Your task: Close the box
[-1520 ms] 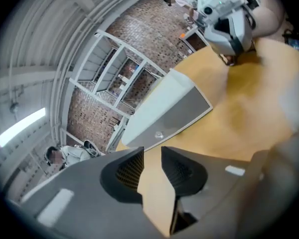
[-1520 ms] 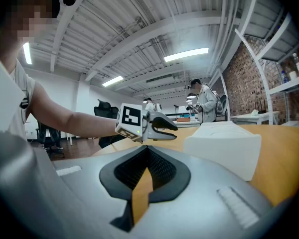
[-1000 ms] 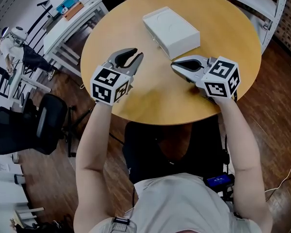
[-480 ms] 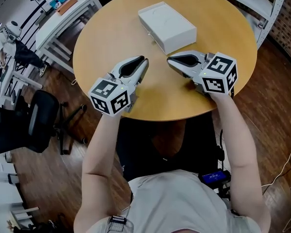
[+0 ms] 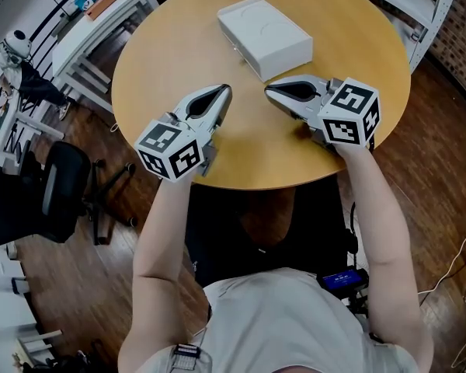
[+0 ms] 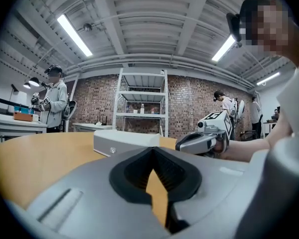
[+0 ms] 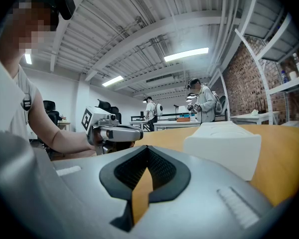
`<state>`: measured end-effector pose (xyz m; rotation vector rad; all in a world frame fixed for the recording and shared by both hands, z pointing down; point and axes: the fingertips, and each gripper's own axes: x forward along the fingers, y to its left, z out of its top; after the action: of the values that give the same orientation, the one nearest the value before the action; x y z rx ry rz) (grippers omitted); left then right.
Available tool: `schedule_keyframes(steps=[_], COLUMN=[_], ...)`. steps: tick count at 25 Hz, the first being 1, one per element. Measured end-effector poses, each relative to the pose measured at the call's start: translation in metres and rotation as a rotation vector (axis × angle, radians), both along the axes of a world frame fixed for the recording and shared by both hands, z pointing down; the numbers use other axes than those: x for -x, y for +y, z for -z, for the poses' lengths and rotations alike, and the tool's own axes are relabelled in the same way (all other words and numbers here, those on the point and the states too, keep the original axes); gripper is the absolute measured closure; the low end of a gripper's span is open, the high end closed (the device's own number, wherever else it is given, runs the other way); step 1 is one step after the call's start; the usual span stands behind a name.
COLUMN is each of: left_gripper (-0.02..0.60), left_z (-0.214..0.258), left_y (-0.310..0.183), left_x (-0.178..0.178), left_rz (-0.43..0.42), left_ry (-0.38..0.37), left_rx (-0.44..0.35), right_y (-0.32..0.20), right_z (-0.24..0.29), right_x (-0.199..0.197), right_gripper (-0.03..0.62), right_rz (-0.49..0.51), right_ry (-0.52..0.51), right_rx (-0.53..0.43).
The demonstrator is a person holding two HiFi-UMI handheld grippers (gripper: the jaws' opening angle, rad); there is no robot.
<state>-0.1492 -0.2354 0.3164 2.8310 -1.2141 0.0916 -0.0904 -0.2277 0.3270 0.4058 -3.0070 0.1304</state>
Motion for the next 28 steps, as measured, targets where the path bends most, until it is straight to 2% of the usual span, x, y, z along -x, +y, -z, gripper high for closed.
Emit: schedule_keyframes(steps=[7,28], left_gripper=[0.581,0.581], left_z=[-0.0095,-0.0091], left_y=[-0.0025,-0.0011], left_x=[-0.0033,-0.0062], left_rz=[-0.01,-0.025], left_ry=[-0.025,-0.026], left_rx=[0.05,0.056], right_y=[-0.0005,-0.0014], right_z=[0.0,0.0001], right_x=[0.0019,0.0023], right_gripper=[0.592,0.593], right_rz=[0.002,0.0], right_ry=[0.002,0.005], right_rx=[0.002,0.003])
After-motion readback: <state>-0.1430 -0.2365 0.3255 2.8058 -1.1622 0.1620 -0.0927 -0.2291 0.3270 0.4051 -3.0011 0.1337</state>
